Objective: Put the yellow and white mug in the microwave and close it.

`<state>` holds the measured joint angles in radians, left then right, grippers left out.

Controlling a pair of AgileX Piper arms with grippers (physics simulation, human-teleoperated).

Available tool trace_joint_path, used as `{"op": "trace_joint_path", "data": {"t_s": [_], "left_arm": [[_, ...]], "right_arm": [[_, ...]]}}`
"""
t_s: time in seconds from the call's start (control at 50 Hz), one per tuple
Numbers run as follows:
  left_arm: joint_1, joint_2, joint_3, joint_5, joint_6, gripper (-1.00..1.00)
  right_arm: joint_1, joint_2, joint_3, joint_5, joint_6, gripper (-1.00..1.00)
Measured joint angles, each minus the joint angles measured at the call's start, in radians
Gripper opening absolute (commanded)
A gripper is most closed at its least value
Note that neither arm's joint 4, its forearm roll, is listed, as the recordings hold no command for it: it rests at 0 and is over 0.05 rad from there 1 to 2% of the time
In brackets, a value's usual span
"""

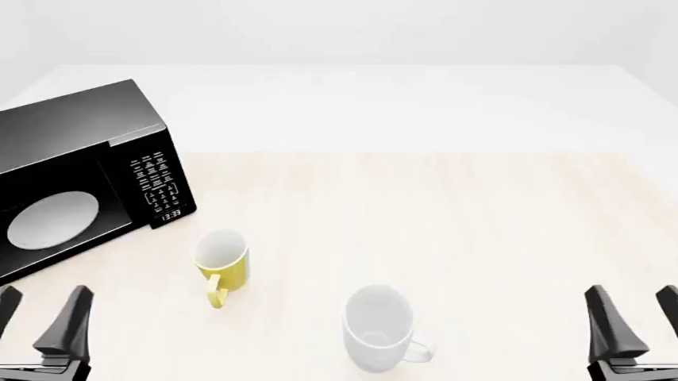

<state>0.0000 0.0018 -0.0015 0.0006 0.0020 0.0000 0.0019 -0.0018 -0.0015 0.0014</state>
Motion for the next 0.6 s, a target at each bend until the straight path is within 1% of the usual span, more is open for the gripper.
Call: {"op": "trace_joint_path", "data": {"t_s": [0.42,0.6], "left_arm": [[-0.022,0.0,-0.018,0.012,0.021,1.0],[-0.049,-0.001,-0.045,0.029,0.032,1.0]], "right_arm": [[0.0,0.002,-0.002,-0.002,0.002,1.0],[0.0,0.002,-0.003,-0.002,0.002,1.0]]}}
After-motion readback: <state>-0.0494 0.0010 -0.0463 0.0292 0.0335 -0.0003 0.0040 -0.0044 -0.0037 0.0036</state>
